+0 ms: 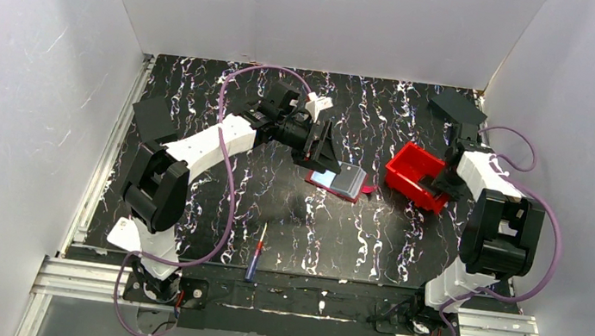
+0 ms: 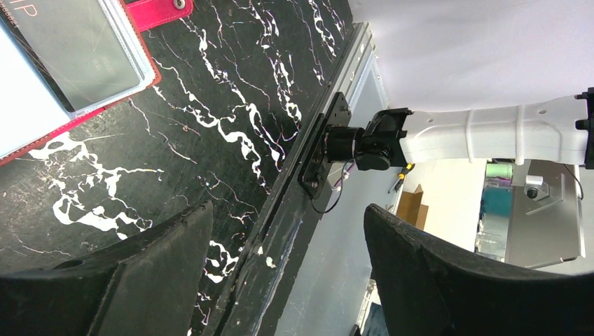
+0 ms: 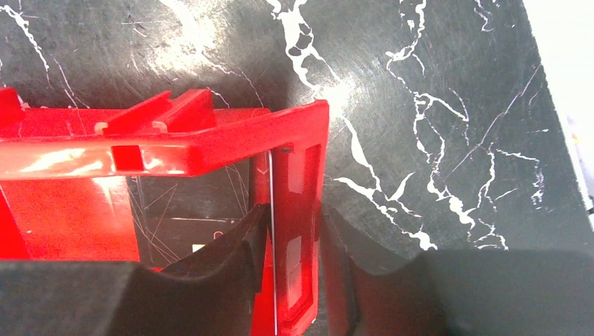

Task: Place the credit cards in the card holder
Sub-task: Pick up the credit card from the storage box.

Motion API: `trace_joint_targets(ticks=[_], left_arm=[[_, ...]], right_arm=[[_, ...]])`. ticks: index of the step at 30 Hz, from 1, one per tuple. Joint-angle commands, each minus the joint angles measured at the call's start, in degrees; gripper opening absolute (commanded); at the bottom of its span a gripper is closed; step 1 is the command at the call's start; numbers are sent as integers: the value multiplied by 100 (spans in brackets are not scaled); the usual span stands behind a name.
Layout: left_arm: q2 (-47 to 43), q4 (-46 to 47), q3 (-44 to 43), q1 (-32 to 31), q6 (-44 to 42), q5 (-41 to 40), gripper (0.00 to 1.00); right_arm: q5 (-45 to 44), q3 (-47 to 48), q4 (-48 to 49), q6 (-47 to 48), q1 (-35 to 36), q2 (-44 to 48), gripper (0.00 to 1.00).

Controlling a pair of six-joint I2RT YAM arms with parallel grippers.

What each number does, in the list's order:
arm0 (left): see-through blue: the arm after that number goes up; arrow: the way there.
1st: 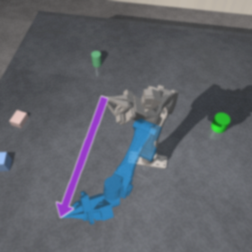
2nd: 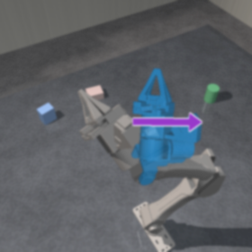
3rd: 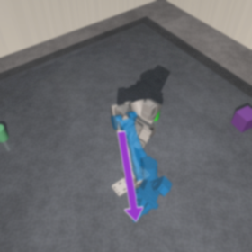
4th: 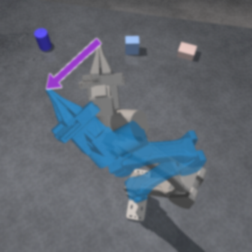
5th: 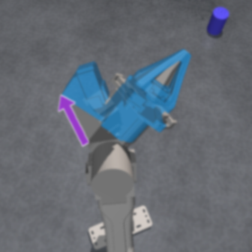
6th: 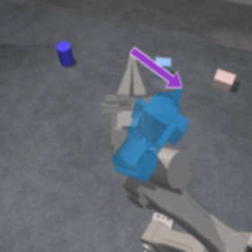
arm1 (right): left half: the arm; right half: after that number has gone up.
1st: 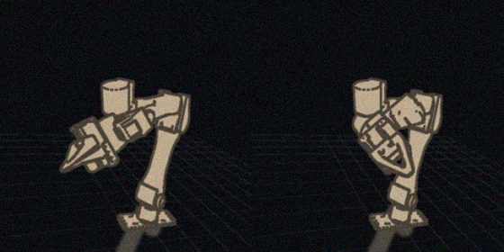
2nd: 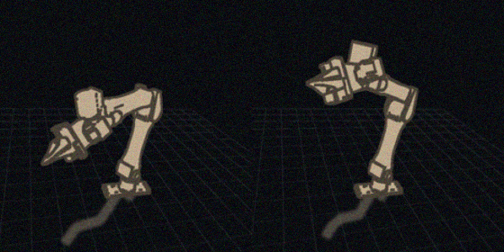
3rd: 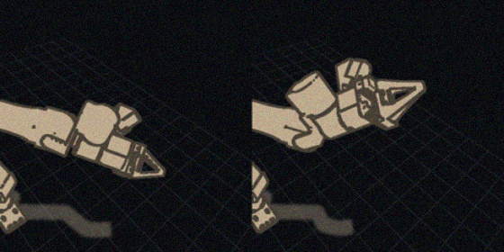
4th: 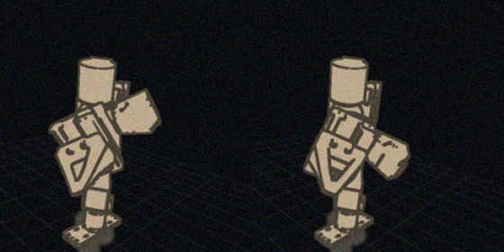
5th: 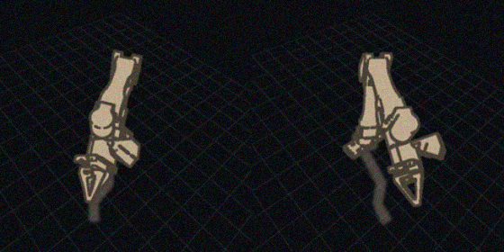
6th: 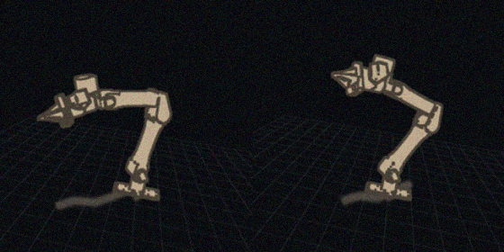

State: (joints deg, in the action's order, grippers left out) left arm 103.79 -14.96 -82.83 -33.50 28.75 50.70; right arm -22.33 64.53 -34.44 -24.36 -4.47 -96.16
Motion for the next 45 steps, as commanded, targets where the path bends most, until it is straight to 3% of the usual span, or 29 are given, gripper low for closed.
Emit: trace_joint_targets(ticks=[1, 9, 15, 23, 37, 42, 45], left_arm=[[-35, 52, 41, 1, 16, 229, 77], [0, 125, 57, 1, 77, 292, 76], [9, 140, 73, 1, 86, 304, 76], [6, 169, 86, 1, 104, 292, 76], [23, 108, 84, 25, 73, 177, 76], [43, -14, 66, 188, 10, 34, 76], [133, -257, -17, 311, -167, -208, 76]], right_arm=[[32, 368, -331, 159, 15, 243, 45], [178, 229, -126, 279, 10, 104, 43], [107, 263, -155, 300, 10, 86, 23], [13, 480, -521, 259, 9, 65, 5], [8, 779, -698, 457, 9, 587, 1], [-18, 1366, -850, 761, 35, 1138, 1], [230, 1801, -832, 964, 506, 1407, 1]])
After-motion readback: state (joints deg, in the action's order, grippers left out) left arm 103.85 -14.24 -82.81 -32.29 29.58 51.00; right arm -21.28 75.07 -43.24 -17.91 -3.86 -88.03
